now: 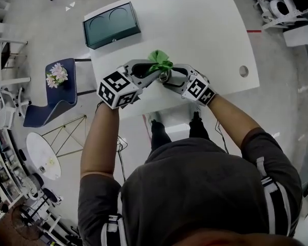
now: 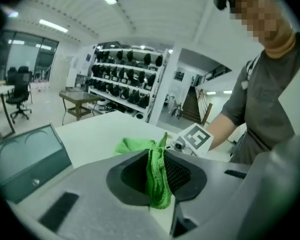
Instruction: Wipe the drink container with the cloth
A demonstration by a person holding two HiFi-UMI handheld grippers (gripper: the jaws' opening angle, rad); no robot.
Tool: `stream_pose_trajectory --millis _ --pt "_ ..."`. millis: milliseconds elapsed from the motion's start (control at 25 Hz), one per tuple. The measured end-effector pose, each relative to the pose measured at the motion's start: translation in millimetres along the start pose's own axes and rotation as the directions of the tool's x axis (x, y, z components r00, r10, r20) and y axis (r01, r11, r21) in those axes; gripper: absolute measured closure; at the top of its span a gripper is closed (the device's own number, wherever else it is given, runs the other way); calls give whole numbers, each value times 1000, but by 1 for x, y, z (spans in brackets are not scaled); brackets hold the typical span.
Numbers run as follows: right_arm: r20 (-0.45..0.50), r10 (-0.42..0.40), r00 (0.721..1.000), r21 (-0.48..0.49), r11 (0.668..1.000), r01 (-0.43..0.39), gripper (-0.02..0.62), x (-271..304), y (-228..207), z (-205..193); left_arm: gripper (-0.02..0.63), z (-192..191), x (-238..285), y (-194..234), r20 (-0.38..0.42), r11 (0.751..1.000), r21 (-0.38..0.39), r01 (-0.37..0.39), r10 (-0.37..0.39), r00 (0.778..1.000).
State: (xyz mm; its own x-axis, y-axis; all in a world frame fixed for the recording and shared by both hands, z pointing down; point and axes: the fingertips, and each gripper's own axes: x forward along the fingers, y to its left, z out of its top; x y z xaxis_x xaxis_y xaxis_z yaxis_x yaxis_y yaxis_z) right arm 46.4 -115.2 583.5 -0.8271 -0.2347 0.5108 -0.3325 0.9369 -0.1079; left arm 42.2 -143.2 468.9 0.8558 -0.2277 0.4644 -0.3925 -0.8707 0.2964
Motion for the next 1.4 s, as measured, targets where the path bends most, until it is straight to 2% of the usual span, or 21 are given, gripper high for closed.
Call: stream_pose_trajectory --millis 80,120,240,320,400,520,600,680,800,840,920,1040,1120,1200,1320,1400 --pt "-15 -4 1000 -2 1000 4 318 0 1 -1 557 -1 12 -13 -54 992 116 -55 61 997" --pt "-22 -5 1000 -4 1000 5 318 0 1 -2 557 -1 17 -19 -83 980 187 -74 91 992" --pt "-39 -8 999 -5 1000 8 318 0 2 -2 557 -8 17 -36 -157 920 379 -96 167 973" --pt "-45 -7 999 -3 1000 7 319 1 2 -1 557 -18 8 -46 -178 891 443 -100 196 964" --pt "-50 -8 999 -5 1000 8 319 1 1 0 557 -32 -2 -51 -181 882 456 -119 222 958" --pt "-54 -10 998 -4 1000 10 319 1 1 -1 557 -56 -13 -48 -152 916 363 -171 240 959" --pt "-56 -11 998 -6 1000 11 321 2 1 -1 557 -76 -17 -39 -138 940 265 -216 258 956" --pt "-58 -10 998 -10 1000 9 321 2 1 -1 557 -93 -19 -24 -111 953 137 -270 286 952" --pt "-58 -10 998 -15 1000 9 322 1 1 -2 557 -103 -15 1 -51 947 -56 -316 314 948" --pt "-59 -11 998 -18 1000 10 322 1 1 -3 557 -103 -13 10 -37 941 -92 -325 323 946" --pt "-63 -10 998 -22 1000 9 322 2 0 -2 557 -96 -12 25 -15 939 -113 -325 326 945" --pt "-67 -7 998 -26 1000 6 322 4 0 -1 557 -72 -6 36 12 966 -25 -258 259 966" --pt "-68 -5 998 -36 999 3 322 4 1 -1 557 -54 2 37 16 984 55 -171 170 985" --pt "-71 -4 997 -50 999 0 322 4 2 -2 558 -36 8 35 33 995 70 -64 62 998" --pt "-72 -2 997 -45 999 -1 322 4 1 -1 557 -18 18 30 62 994 -33 105 -103 993" --pt "-72 1 997 -46 999 -4 324 3 1 -1 557 -18 21 29 93 970 -156 184 -172 981"
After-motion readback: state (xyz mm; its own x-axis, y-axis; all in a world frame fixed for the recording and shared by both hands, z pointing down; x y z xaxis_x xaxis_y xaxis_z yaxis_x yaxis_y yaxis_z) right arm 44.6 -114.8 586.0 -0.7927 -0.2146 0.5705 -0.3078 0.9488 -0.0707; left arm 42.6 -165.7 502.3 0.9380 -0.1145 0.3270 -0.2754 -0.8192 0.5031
